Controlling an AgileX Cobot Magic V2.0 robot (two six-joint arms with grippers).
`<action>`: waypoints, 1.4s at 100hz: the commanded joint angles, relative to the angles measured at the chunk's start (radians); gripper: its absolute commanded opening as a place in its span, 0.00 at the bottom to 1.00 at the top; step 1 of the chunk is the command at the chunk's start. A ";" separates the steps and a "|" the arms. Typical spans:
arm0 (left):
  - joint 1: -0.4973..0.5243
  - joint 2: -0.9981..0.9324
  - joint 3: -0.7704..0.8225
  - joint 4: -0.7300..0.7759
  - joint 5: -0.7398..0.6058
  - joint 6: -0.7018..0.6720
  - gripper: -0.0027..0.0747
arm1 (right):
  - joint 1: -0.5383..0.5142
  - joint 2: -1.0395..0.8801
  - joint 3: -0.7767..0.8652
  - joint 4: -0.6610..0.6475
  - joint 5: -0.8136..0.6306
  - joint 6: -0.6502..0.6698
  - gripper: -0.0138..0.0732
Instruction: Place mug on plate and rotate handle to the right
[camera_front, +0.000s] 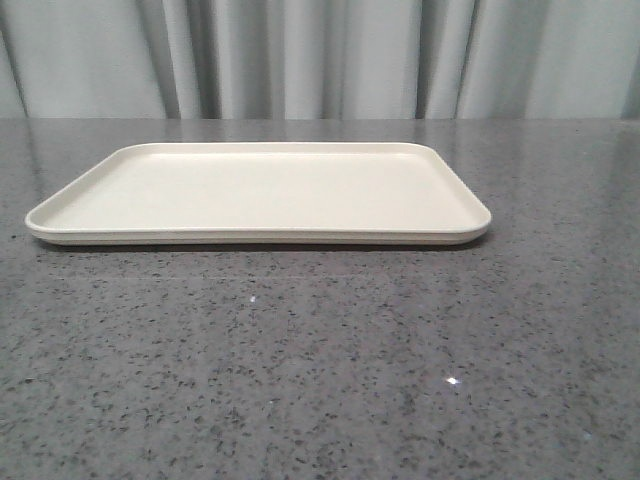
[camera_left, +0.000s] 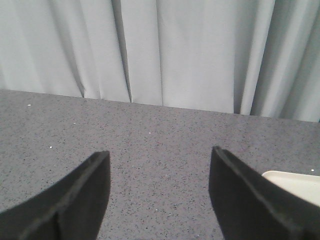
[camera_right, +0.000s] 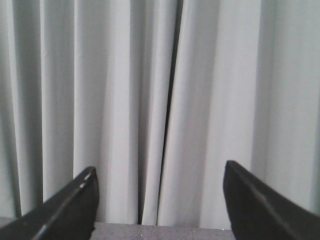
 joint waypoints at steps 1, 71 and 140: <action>-0.002 0.011 -0.033 0.021 -0.061 0.002 0.59 | 0.002 0.015 -0.031 0.004 -0.063 -0.010 0.77; -0.002 0.261 -0.274 0.075 0.397 0.087 0.51 | 0.002 0.176 -0.179 -0.006 0.021 -0.085 0.77; -0.002 0.302 -0.168 -0.047 0.575 0.190 0.51 | 0.002 0.216 -0.179 -0.006 0.020 -0.085 0.77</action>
